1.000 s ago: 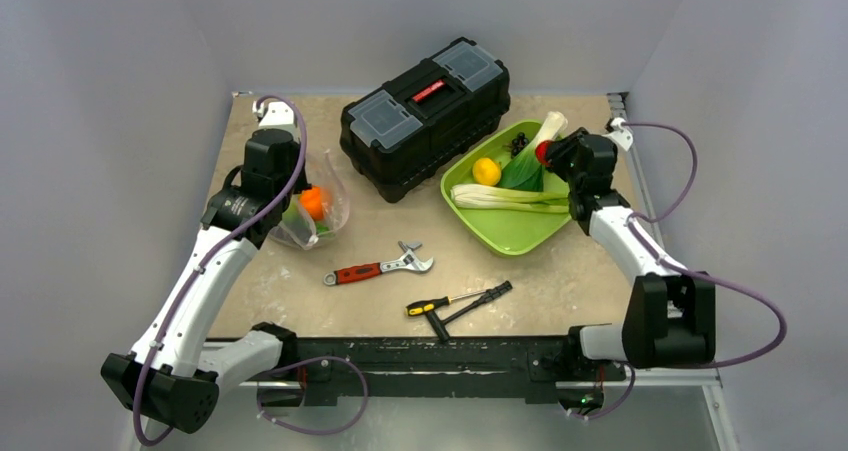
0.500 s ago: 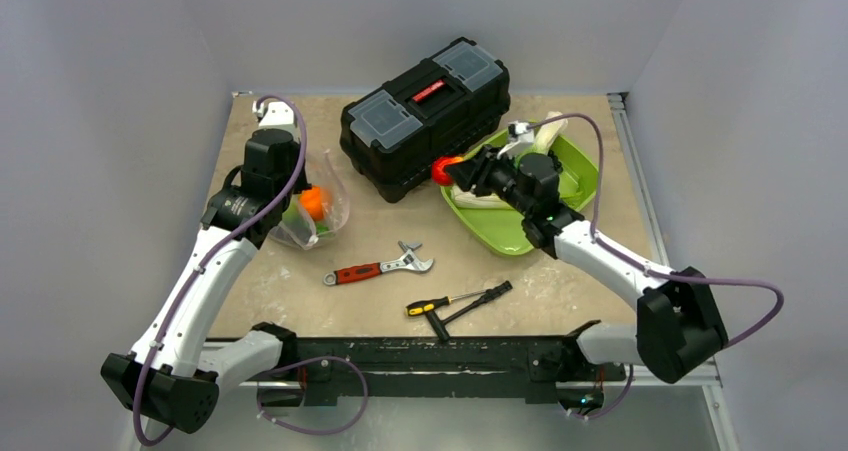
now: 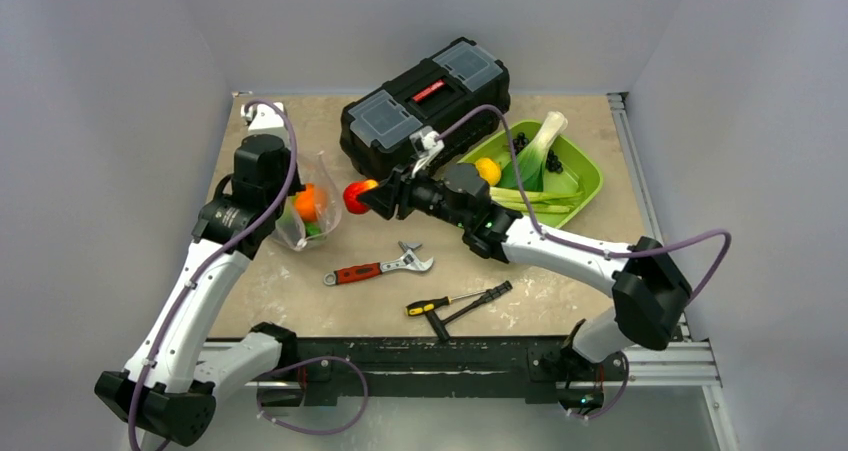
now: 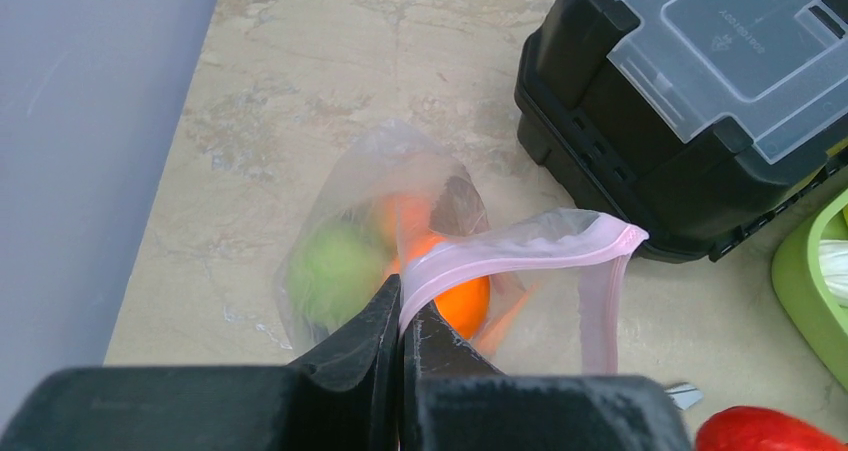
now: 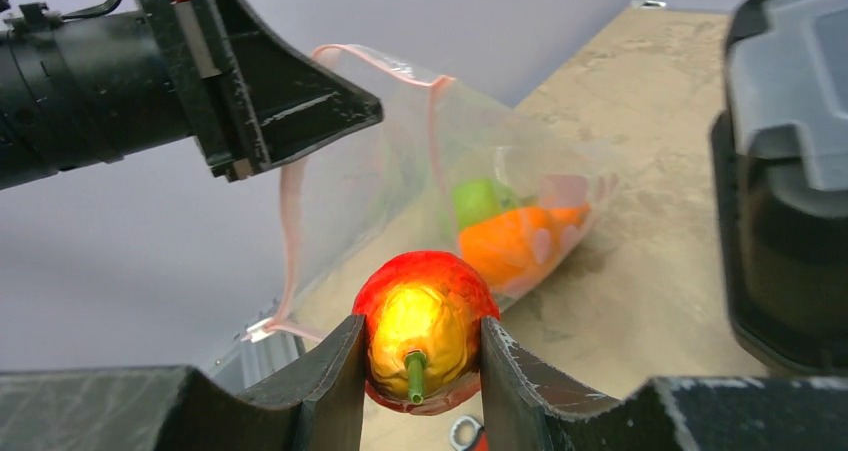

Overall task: Place the food in the zip-top bag and seal the zipper
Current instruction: Place the fake fruit in the zipper food storage bag.

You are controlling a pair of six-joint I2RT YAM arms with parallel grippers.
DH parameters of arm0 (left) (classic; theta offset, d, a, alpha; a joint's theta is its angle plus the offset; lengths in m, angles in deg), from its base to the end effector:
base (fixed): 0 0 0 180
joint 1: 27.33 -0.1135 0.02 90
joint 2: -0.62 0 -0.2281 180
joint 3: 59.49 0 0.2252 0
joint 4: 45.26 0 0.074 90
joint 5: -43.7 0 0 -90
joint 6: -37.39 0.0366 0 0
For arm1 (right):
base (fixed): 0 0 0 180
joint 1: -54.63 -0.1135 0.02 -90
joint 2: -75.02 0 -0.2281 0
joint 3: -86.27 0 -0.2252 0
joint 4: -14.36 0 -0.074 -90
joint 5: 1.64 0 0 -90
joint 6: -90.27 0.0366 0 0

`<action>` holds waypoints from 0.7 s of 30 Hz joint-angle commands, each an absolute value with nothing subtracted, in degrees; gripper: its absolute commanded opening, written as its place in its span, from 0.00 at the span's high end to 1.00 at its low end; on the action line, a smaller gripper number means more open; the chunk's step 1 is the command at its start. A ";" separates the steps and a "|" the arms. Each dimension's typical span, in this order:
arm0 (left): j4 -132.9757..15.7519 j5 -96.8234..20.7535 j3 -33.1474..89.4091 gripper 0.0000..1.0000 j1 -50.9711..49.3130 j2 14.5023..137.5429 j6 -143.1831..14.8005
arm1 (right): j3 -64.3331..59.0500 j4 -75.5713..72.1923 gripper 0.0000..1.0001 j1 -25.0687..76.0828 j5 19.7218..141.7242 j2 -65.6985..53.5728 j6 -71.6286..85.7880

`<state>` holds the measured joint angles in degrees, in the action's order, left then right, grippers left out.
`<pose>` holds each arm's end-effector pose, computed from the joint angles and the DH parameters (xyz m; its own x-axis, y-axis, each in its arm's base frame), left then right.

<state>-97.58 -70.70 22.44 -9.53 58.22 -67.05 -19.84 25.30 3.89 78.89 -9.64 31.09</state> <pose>0.1929 -0.0461 0.3485 -0.4155 -0.1051 -0.9035 -0.1782 0.9835 -0.0324 0.2042 0.2594 0.2989 -0.4430 0.2565 -0.8590 -0.7463 0.4255 0.5119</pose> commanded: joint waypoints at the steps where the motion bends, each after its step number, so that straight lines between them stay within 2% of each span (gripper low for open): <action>1: -92.59 -73.55 20.98 1.00 -9.65 54.92 -67.90 | -13.54 27.45 1.00 -0.35 81.36 -11.95 27.68; 10: -91.73 -73.75 20.30 1.00 -10.01 54.22 -68.01 | -5.50 25.90 1.00 -8.76 87.76 -18.29 21.32; 21: -91.88 -73.48 20.31 1.00 -10.01 53.68 -68.17 | 5.18 23.86 1.00 -9.79 94.11 -31.04 23.21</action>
